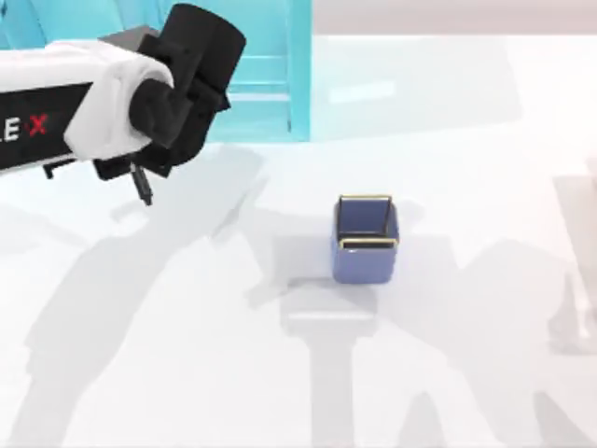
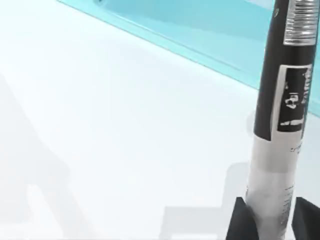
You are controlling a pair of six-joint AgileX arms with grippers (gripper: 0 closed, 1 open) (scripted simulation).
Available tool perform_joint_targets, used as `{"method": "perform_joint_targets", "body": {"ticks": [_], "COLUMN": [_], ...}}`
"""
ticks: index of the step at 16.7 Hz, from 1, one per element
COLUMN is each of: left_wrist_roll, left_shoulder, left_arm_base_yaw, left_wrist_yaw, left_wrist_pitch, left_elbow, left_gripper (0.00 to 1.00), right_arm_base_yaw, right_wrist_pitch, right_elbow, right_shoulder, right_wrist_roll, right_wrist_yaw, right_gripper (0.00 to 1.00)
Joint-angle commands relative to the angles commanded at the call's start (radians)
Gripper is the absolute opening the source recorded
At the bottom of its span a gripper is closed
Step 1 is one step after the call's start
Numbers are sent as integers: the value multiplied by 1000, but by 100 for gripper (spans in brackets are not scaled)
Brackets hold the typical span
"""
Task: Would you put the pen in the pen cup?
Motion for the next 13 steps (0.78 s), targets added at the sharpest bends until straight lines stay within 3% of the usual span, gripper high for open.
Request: {"method": "perform_joint_targets", "body": {"ticks": [4, 7, 10, 13], "left_wrist_roll": [-3, -8, -15, -19], "left_shoulder": [137, 225, 290, 326], "left_arm_base_yaw": [-284, -457, -580, -645], "left_wrist_yaw": [-367, -593, -757, -846], "left_wrist_pitch": [85, 135, 170, 188], "left_elbow": [173, 278, 352, 392], "left_gripper": [0, 0, 0, 0], "right_arm_base_yaw": [0, 0, 0, 0], "right_wrist_pitch": [0, 0, 0, 0], "right_elbow": [0, 0, 0, 0], "right_shoulder": [0, 0, 0, 0], "right_wrist_roll": [0, 0, 0, 0], "right_wrist_yaw": [0, 0, 0, 0], "right_gripper": [100, 100, 100, 100]}}
